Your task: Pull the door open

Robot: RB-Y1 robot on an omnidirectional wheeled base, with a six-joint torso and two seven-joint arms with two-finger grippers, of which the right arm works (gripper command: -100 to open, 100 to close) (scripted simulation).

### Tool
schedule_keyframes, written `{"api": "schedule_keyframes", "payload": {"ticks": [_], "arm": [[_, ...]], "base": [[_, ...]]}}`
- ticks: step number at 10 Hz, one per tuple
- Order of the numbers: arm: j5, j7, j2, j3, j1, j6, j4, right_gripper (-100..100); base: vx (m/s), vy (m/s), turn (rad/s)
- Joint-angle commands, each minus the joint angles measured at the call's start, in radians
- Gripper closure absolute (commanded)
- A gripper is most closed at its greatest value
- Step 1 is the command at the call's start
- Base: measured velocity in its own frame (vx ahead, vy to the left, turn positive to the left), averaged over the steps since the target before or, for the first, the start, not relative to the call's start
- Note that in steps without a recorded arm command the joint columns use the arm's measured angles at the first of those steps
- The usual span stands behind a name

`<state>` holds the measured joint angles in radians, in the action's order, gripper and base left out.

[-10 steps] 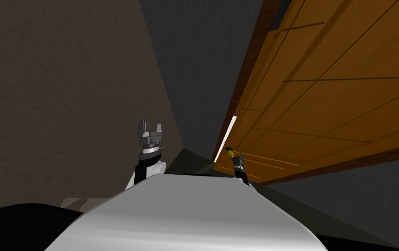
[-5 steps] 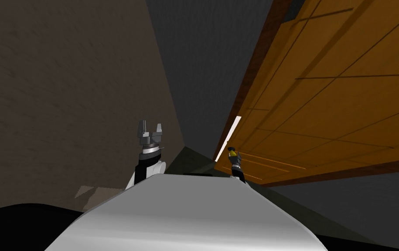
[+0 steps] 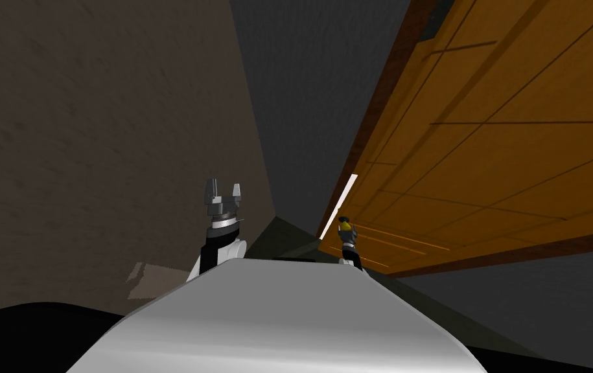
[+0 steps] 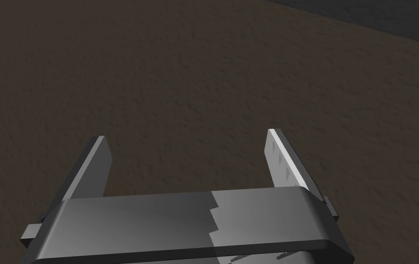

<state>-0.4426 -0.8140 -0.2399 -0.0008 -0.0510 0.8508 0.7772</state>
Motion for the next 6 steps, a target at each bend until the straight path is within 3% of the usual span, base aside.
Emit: {"api": "schedule_keyframes", "payload": {"ticks": [1,2,6], "arm": [[-0.022,-0.05,0.006,0.008,0.002,-0.005,0.007,-100],[-0.022,-0.056,0.006,0.008,0.002,-0.005,0.007,-100],[-0.077,-0.173,0.023,0.029,0.007,-0.017,0.022,-100]], "base": [[-0.046,-0.026,0.032],[-0.035,-0.017,0.019],[-0.064,-0.012,0.037]]}}
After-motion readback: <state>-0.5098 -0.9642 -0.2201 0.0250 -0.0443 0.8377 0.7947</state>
